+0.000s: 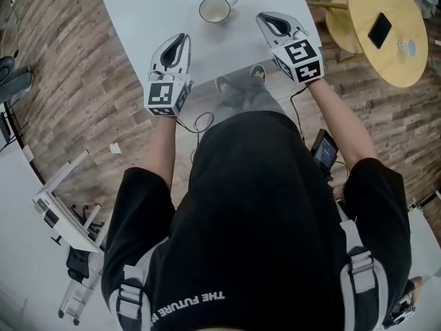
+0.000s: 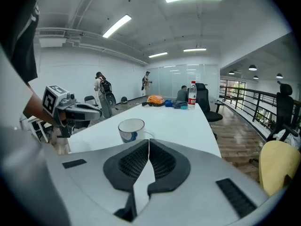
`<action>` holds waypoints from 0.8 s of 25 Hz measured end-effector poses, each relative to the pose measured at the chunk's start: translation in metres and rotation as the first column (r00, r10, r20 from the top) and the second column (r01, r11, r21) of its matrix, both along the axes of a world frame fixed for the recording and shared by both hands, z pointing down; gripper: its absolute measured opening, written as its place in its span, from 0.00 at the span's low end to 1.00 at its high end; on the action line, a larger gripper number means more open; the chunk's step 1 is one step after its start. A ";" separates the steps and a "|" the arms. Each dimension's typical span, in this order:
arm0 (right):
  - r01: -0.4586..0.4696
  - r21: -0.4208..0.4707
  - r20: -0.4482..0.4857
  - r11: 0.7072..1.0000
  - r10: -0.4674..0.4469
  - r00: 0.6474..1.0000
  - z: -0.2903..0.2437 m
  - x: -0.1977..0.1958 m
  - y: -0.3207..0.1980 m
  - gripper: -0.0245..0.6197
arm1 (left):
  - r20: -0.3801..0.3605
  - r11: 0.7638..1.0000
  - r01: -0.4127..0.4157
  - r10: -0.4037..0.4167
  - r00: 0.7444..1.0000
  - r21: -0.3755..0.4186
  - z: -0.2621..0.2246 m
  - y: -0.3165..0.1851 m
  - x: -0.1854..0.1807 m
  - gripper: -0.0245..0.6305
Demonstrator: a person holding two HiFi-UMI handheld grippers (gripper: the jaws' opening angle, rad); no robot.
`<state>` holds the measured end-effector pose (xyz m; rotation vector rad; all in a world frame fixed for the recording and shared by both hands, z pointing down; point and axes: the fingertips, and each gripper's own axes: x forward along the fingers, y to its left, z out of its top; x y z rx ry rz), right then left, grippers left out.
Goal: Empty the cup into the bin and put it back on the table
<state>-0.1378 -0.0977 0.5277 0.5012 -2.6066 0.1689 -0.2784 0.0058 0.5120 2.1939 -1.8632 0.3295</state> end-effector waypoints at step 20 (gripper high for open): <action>-0.059 0.088 0.285 0.994 0.032 0.958 -0.142 -0.039 0.085 0.06 | -0.162 0.979 0.103 -0.074 0.984 0.178 -0.123 0.054 0.003 0.07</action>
